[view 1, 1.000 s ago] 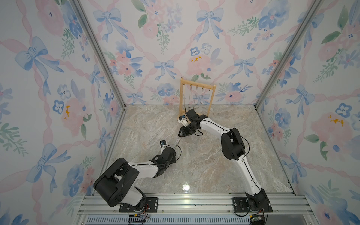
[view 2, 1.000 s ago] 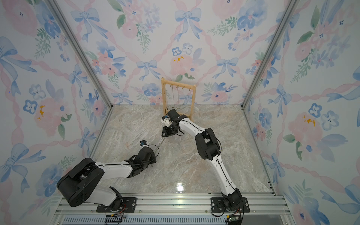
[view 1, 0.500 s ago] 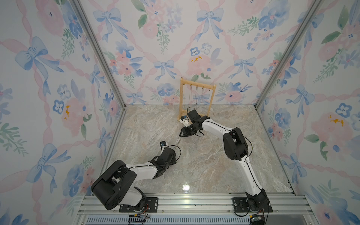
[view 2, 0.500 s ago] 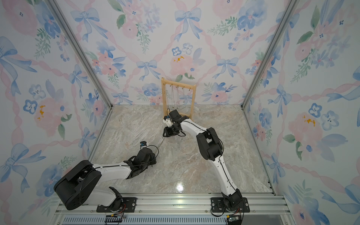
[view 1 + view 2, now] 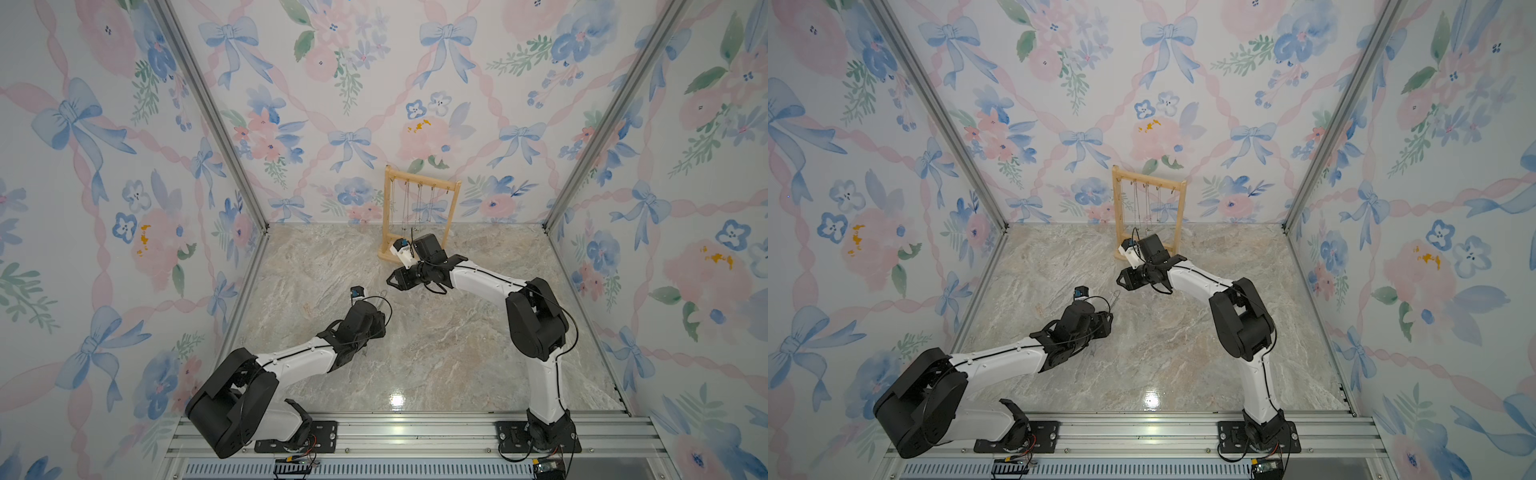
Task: Take the necklace off the jewelry display stand
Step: Place the necklace at the center of the board, then take off the necklace from the stand.
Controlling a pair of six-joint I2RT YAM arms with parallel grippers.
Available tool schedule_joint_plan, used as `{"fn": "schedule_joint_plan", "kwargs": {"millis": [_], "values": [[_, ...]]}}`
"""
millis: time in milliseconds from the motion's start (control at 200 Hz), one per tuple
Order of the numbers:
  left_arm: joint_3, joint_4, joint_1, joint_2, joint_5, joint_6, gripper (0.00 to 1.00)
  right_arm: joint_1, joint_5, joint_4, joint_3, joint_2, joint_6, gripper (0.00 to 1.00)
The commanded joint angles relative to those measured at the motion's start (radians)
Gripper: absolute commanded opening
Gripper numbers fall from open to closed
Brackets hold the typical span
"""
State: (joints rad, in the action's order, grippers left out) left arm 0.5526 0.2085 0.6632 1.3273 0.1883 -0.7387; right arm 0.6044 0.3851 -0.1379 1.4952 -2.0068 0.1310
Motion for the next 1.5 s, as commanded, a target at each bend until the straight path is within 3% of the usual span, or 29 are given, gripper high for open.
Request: {"fn": "schedule_joint_plan", "kwargs": {"millis": [0, 210, 385, 460, 865, 1000, 1060, 1160, 1300, 1490], "values": [[0.072, -0.062, 0.003, -0.036, -0.019, 0.083, 0.58, -0.014, -0.062, 0.345, -0.175, 0.161, 0.030, 0.50], [0.225, -0.164, -0.010, -0.063, -0.109, 0.213, 0.79, -0.139, -0.098, 1.028, -0.601, 0.376, 0.258, 0.60], [0.316, -0.232, -0.014, -0.073, -0.149, 0.327, 0.94, -0.305, -0.082, 1.535, -0.773, 0.300, 0.620, 0.64], [0.344, -0.260, -0.017, -0.078, -0.120, 0.376, 0.98, -0.357, -0.058, 1.542, -0.761, 0.268, 0.731, 0.66], [0.290, -0.259, -0.074, -0.057, -0.093, 0.392, 0.98, -0.342, -0.031, 1.539, -0.765, 0.290, 0.659, 0.63], [0.291, -0.259, -0.083, -0.056, -0.102, 0.384, 0.98, -0.310, -0.034, 1.385, -0.747, 0.371, 0.572, 0.59], [0.291, -0.260, -0.086, -0.051, -0.107, 0.378, 0.98, -0.256, -0.082, 1.145, -0.709, 0.462, 0.414, 0.58], [0.295, -0.260, -0.091, -0.047, -0.129, 0.372, 0.98, -0.131, -0.327, 0.654, -0.565, 0.575, 0.156, 0.58], [0.291, -0.260, -0.093, -0.073, -0.129, 0.366, 0.98, -0.122, -0.366, 0.408, -0.398, 0.565, 0.195, 0.58], [0.287, -0.260, -0.094, -0.105, -0.127, 0.352, 0.98, -0.112, -0.368, 0.078, -0.045, 0.448, 0.164, 0.56]]}}
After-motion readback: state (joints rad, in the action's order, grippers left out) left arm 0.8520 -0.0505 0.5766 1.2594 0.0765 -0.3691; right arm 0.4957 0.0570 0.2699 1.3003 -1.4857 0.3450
